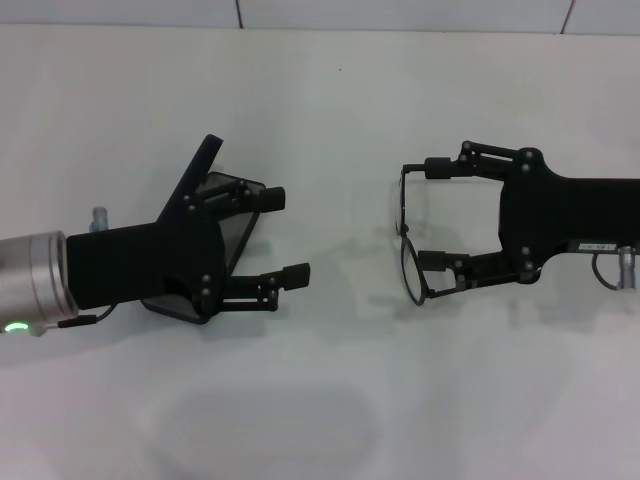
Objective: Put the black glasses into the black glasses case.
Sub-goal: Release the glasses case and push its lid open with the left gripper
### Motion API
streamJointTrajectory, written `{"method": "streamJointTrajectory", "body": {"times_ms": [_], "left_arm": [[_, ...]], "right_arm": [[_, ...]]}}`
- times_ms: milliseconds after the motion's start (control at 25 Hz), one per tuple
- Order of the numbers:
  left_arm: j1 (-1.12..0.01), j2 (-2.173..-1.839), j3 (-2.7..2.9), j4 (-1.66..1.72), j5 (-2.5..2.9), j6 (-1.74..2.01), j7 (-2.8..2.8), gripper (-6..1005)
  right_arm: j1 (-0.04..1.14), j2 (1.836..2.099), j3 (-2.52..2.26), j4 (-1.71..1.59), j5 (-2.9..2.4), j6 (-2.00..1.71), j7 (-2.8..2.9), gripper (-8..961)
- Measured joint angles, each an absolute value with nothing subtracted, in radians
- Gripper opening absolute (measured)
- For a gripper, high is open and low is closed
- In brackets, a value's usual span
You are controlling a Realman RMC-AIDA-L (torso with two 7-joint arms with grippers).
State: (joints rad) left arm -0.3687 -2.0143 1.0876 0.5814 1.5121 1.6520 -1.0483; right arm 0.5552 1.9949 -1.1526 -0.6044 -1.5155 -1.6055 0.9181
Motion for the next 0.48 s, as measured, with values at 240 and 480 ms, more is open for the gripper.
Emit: {"method": "streamJointTrajectory", "body": {"times_ms": [240,480], "left_arm": [[-0.369,-2.016,1.086,0.582,1.509,1.653,-1.048,887],[-0.389,-2.015,1.050,0.587,1.507,1.647,-1.113,886]], "right_arm": [[0.553,2.001,-1.152,-0.604,-1.526,-1.591,0.918,884],[0.543,2.003,-1.152,-0.604,-1.526,-1.581,0.918,884]]}}
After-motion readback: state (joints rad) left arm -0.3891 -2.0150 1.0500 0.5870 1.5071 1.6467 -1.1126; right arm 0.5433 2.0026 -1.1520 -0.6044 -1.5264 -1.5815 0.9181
